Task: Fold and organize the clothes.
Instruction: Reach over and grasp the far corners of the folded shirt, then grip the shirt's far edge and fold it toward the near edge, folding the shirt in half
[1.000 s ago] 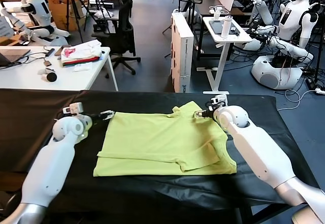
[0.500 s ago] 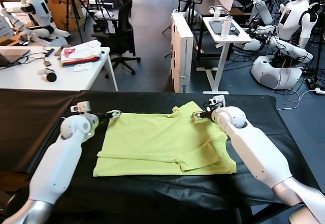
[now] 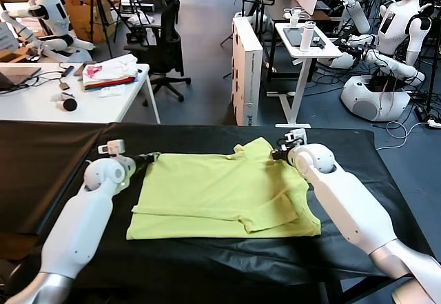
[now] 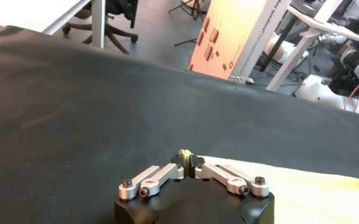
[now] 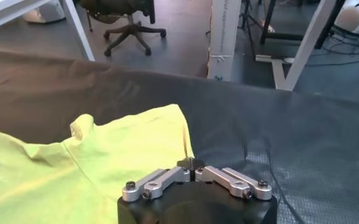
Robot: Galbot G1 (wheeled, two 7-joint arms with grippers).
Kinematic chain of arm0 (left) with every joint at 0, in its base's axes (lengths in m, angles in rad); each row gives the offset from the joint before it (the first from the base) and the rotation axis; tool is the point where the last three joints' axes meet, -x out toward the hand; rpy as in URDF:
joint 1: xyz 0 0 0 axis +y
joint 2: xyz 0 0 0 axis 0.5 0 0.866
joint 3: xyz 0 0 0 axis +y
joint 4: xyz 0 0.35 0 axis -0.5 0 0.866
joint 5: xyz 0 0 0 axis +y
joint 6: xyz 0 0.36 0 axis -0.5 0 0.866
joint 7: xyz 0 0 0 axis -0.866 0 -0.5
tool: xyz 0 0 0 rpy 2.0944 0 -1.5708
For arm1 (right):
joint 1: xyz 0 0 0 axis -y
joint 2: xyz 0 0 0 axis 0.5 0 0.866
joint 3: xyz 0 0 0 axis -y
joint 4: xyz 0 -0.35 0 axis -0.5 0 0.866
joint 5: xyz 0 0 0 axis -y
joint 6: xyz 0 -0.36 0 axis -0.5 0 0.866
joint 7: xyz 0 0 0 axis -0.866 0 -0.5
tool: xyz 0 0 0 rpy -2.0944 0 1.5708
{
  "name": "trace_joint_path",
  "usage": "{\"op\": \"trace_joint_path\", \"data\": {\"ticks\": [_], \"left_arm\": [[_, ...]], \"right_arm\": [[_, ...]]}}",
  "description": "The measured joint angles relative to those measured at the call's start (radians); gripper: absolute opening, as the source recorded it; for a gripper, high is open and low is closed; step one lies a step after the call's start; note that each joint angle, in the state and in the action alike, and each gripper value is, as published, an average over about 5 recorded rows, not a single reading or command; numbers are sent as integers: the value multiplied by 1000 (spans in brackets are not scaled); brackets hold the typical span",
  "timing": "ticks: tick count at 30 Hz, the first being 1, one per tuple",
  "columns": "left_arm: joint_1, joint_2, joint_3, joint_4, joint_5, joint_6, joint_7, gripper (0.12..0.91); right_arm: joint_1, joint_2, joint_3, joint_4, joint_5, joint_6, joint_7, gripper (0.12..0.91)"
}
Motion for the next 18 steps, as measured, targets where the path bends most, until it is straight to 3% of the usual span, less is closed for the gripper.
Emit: {"op": "trace_joint_path", "data": {"ticks": [9,18], "left_arm": [[90,46,-55,-161,-62,0,-20,149],[247,89,-129,-374,-126,0,-53,149]], "right_arm": [[-80,-61,77,143,32,43,6,138],[-242,-179,161,353,61,-20,24,138]]}}
